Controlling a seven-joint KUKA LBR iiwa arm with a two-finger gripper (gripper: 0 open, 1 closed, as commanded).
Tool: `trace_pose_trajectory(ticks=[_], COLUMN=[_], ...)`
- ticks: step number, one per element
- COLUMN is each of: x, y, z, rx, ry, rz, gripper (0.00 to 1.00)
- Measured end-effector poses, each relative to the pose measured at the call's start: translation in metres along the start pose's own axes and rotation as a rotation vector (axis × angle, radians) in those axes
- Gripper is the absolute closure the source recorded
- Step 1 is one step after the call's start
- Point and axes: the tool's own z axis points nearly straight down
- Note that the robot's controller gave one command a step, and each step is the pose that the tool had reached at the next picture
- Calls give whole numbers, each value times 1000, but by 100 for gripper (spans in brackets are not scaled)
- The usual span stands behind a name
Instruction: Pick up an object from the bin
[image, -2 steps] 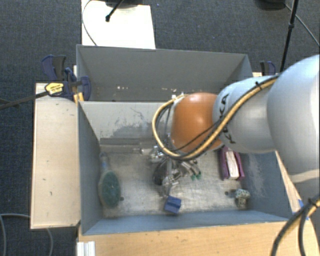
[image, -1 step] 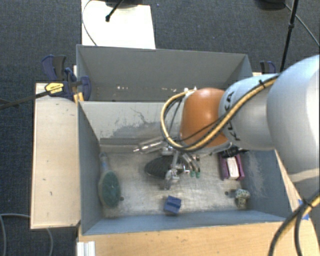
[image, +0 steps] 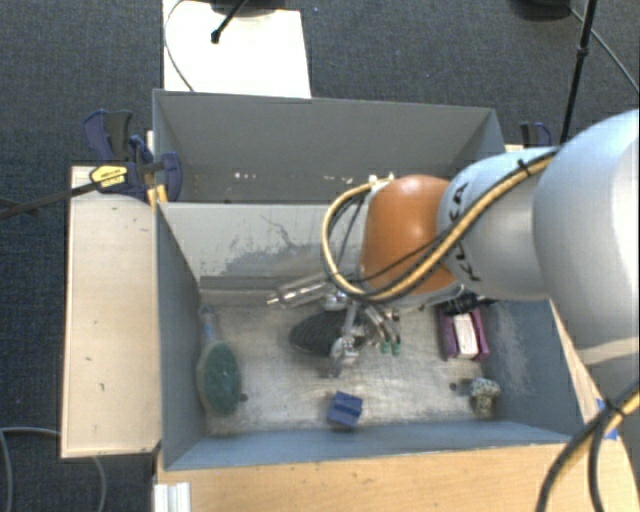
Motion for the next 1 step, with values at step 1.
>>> trace_pose_trajectory(ticks=[1], x=[-7], y=[0], z=[-132], rx=[3], ry=[-1], rz=[-118], gripper=[100])
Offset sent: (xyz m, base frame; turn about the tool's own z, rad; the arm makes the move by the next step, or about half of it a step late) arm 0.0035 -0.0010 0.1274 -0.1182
